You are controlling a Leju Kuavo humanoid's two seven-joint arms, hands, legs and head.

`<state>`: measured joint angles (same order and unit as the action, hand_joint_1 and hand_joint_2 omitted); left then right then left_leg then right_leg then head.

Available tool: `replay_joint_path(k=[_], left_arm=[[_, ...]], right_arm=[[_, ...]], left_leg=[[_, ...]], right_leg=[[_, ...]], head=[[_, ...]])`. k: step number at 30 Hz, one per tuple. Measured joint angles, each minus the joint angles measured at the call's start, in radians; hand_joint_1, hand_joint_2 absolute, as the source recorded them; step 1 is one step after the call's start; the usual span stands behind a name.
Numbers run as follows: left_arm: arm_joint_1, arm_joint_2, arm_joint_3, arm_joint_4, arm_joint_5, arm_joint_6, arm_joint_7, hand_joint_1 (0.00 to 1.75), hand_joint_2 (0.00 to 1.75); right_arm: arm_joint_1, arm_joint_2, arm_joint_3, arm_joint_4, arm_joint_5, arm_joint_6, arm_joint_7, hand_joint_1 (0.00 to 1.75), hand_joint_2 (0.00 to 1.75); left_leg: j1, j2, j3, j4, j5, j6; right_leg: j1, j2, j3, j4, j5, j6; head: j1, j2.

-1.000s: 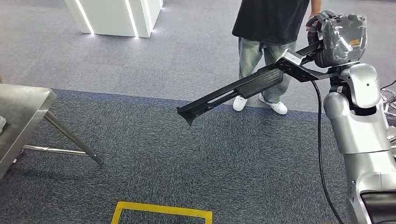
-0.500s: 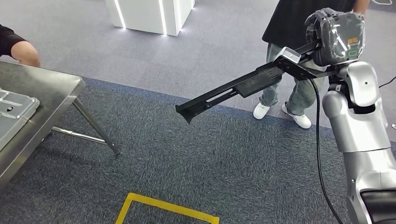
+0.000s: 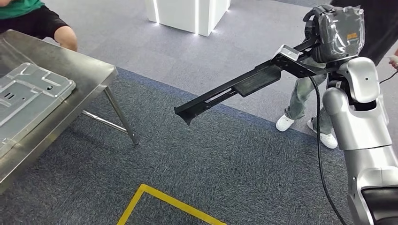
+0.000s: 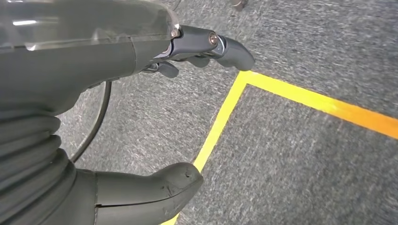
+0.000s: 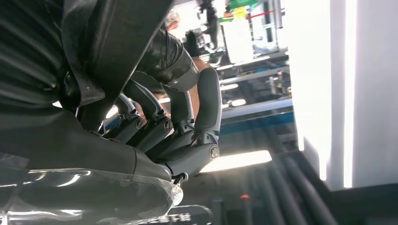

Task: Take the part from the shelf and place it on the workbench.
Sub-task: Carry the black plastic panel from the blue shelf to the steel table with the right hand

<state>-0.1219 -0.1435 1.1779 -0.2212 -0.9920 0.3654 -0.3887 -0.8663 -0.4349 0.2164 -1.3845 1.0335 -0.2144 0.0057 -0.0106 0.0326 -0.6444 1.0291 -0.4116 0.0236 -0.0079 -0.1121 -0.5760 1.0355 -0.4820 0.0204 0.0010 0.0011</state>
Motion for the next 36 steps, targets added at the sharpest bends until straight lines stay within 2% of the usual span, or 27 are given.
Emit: replay_joint_path(k=[1,3,4,5,6,7,8,9,11,12,13,14,16,18,20,21,22,23,24,25,27,29,31,32,33,34,36], left_arm=[[0.001,0.0,0.0,0.0,0.0,0.0,0.0,0.0,1.75],[0.0,0.0,0.0,0.0,0.001,0.0,-0.002,0.0,1.75],[-0.002,0.0,0.001,0.0,0.001,0.0,-0.002,0.0,1.75],[-0.003,0.0,0.001,0.0,0.002,-0.001,-0.002,0.0,1.75],[-0.004,0.0,0.001,0.0,0.004,-0.001,-0.003,0.0,1.75],[-0.004,0.0,0.001,0.0,0.005,-0.001,-0.003,0.0,1.75],[-0.004,0.0,0.001,0.0,0.006,-0.001,-0.003,0.0,1.75],[-0.003,0.0,0.001,0.0,0.006,-0.002,-0.003,0.0,1.75],[-0.003,-0.001,0.001,0.0,0.006,-0.002,-0.003,0.0,1.75],[-0.004,-0.001,0.001,0.0,0.006,-0.003,-0.003,0.0,1.75],[-0.004,-0.002,0.001,0.0,0.005,-0.003,-0.003,0.0,1.75],[-0.004,-0.002,0.001,0.0,0.004,-0.003,-0.003,0.0,1.75],[-0.001,-0.001,0.001,0.0,0.002,-0.004,-0.002,0.0,1.75],[-0.001,0.0,0.001,0.0,0.0,-0.003,-0.001,0.0,1.75],[-0.005,0.0,0.001,0.0,0.0,-0.003,-0.001,0.0,1.75],[-0.005,0.0,0.001,0.0,0.0,-0.004,-0.001,0.0,1.75],[-0.005,0.0,0.001,0.0,0.0,-0.004,0.0,0.0,1.75],[-0.003,0.0,0.001,0.0,-0.001,-0.004,0.0,0.0,1.75],[-0.002,0.0,0.001,0.0,-0.002,-0.004,0.002,0.0,1.75],[-0.002,0.0,0.001,0.0,-0.003,-0.004,0.002,0.0,1.75],[-0.006,0.0,0.001,0.0,-0.005,-0.004,0.005,0.0,1.75],[-0.009,0.0,0.001,0.0,-0.008,-0.004,0.01,0.0,1.75],[-0.01,0.003,0.001,0.0,-0.008,-0.004,0.015,0.0,1.75],[-0.01,0.005,0.001,0.0,-0.006,-0.005,0.015,0.0,1.75],[-0.011,0.006,0.001,0.0,-0.005,-0.005,0.015,0.0,1.75],[-0.013,0.007,0.001,0.0,-0.004,-0.006,0.015,0.0,1.75],[-0.017,0.009,0.001,0.0,-0.004,-0.007,0.015,0.0,1.75]], right_arm=[[0.0,0.001,0.002,0.0,0.0,0.0,0.0,1.75,1.75],[-0.002,0.002,0.005,0.0,0.001,0.004,0.0,1.75,1.75],[-0.003,0.002,0.007,0.001,0.001,0.008,0.0,1.75,1.75],[-0.004,0.002,0.008,0.002,0.001,0.013,0.0,1.75,1.75],[-0.004,0.002,0.009,0.004,0.001,0.019,0.0,1.75,1.75],[-0.004,0.002,0.012,0.005,0.001,0.025,-0.001,1.75,1.75],[-0.004,0.002,0.014,0.007,0.0,0.03,-0.002,1.75,1.75],[-0.005,0.002,0.016,0.008,-0.001,0.035,-0.004,1.75,1.75],[-0.012,0.002,0.022,0.008,-0.003,0.048,-0.009,1.75,1.75],[-0.018,0.002,0.027,0.008,-0.003,0.056,-0.012,1.75,1.75],[-0.024,0.004,0.033,0.009,-0.003,0.065,-0.016,1.75,1.75],[-0.032,0.006,0.042,0.011,-0.003,0.074,-0.02,1.75,1.75],[-0.047,0.016,0.065,0.014,-0.002,0.088,-0.025,1.75,1.75],[-0.058,0.025,0.084,0.016,-0.002,0.092,-0.027,1.75,1.75],[-0.064,0.03,0.094,0.017,-0.001,0.092,-0.027,1.75,1.75],[-0.066,0.031,0.099,0.017,-0.001,0.093,-0.026,1.75,1.75],[-0.068,0.033,0.104,0.018,-0.001,0.094,-0.027,1.75,1.75],[-0.069,0.036,0.11,0.019,-0.001,0.096,-0.027,1.75,1.75],[-0.071,0.041,0.117,0.021,0.0,0.099,-0.028,1.75,1.75],[-0.075,0.05,0.126,0.023,0.003,0.103,-0.03,1.75,1.75],[-0.089,0.07,0.148,0.03,0.013,0.108,-0.034,1.75,1.75],[-0.109,0.101,0.174,0.047,0.024,0.112,-0.034,1.75,1.75],[-0.13,0.144,0.204,0.074,0.034,0.117,-0.032,1.75,1.75],[-0.14,0.166,0.218,0.088,0.038,0.12,-0.03,1.75,1.75],[-0.152,0.185,0.232,0.101,0.041,0.123,-0.028,1.75,1.75],[-0.164,0.203,0.244,0.113,0.043,0.124,-0.025,1.75,1.75],[-0.182,0.229,0.267,0.139,0.046,0.126,-0.022,1.75,1.75]], left_leg=[[0.001,-0.011,0.003,-0.005,0.002,0.006],[0.004,-0.029,0.009,-0.016,0.009,0.02],[0.005,-0.038,0.01,-0.018,0.01,0.024],[0.004,-0.048,0.011,-0.018,0.01,0.027],[0.004,-0.059,0.011,-0.017,0.01,0.029],[0.003,-0.072,0.011,-0.016,0.009,0.029],[0.003,-0.085,0.011,-0.013,0.008,0.029],[0.003,-0.097,0.011,-0.011,0.007,0.028],[0.002,-0.122,0.009,-0.002,0.004,0.023],[0.003,-0.134,0.004,0.002,0.003,0.019],[0.004,-0.144,-0.001,0.005,0.003,0.014],[0.006,-0.155,-0.006,0.005,0.004,0.008],[0.009,-0.168,-0.011,0.003,0.007,-0.004],[0.007,-0.125,-0.031,0.044,-0.02,-0.016],[0.009,-0.063,-0.086,0.159,-0.077,-0.025],[0.013,-0.05,-0.118,0.221,-0.101,-0.029],[0.017,-0.043,-0.14,0.263,-0.111,-0.031],[0.02,-0.041,-0.144,0.27,-0.103,-0.034],[0.022,-0.037,-0.129,0.238,-0.079,-0.035],[0.023,-0.03,-0.096,0.176,-0.045,-0.035],[0.017,0.002,-0.03,0.049,-0.002,-0.028],[0.007,0.017,-0.007,0.002,0.002,-0.018],[0.001,0.003,-0.003,-0.003,0.005,-0.006],[0.002,-0.005,0.002,-0.009,0.006,0.0],[0.003,-0.013,0.007,-0.015,0.009,0.006],[0.006,-0.021,0.012,-0.02,0.011,0.012],[0.008,-0.041,0.015,-0.022,0.012,0.019]], right_leg=[[-0.002,0.006,0.002,0.003,-0.005,0.005],[-0.008,0.053,-0.02,0.056,-0.04,0.012],[-0.009,0.081,-0.046,0.11,-0.069,0.012],[-0.009,0.099,-0.082,0.178,-0.099,0.013],[-0.008,0.107,-0.115,0.238,-0.118,0.013],[-0.008,0.11,-0.138,0.272,-0.12,0.014],[-0.008,0.111,-0.144,0.271,-0.103,0.013],[-0.009,0.114,-0.131,0.233,-0.068,0.012],[-0.013,0.148,-0.079,0.106,0.004,0.008],[-0.015,0.166,-0.059,0.056,0.023,0.006],[-0.014,0.18,-0.048,0.027,0.029,0.005],[-0.013,0.182,-0.046,0.018,0.025,0.003],[-0.013,0.16,-0.041,0.009,0.028,-0.005],[-0.014,0.135,-0.031,-0.003,0.031,-0.018],[-0.008,0.106,-0.024,-0.007,0.029,-0.027],[-0.006,0.092,-0.023,-0.007,0.027,-0.029],[-0.003,0.078,-0.021,-0.006,0.025,-0.031],[-0.002,0.065,-0.02,-0.006,0.023,-0.031],[-0.002,0.054,-0.018,-0.006,0.02,-0.029],[-0.001,0.043,-0.015,-0.005,0.017,-0.027],[0.001,0.026,-0.009,-0.003,0.01,-0.021],[0.003,0.015,-0.006,-0.003,0.006,-0.013],[0.002,0.006,-0.001,-0.004,0.003,-0.003],[-0.001,0.011,0.0,0.0,-0.003,0.002],[-0.005,0.027,-0.007,0.019,-0.018,0.005],[-0.007,0.05,-0.024,0.058,-0.041,0.007],[-0.008,0.093,-0.09,0.189,-0.099,0.007]], head=[[0.0,0.0],[0.0,0.0],[0.0,0.0],[0.0,0.0],[0.0,0.0],[0.0,0.0],[0.0,0.0],[0.0,0.0],[0.0,0.0],[0.0,0.0],[0.0,0.0],[0.0,0.0],[0.0,0.0],[0.0,0.0],[0.0,0.0],[0.0,0.0],[0.0,0.0],[0.0,0.0],[0.0,0.0],[0.0,0.0],[0.0,0.0],[0.0,0.0],[0.0,0.0],[0.0,0.0],[0.0,0.0],[0.0,0.0],[0.0,0.0]])
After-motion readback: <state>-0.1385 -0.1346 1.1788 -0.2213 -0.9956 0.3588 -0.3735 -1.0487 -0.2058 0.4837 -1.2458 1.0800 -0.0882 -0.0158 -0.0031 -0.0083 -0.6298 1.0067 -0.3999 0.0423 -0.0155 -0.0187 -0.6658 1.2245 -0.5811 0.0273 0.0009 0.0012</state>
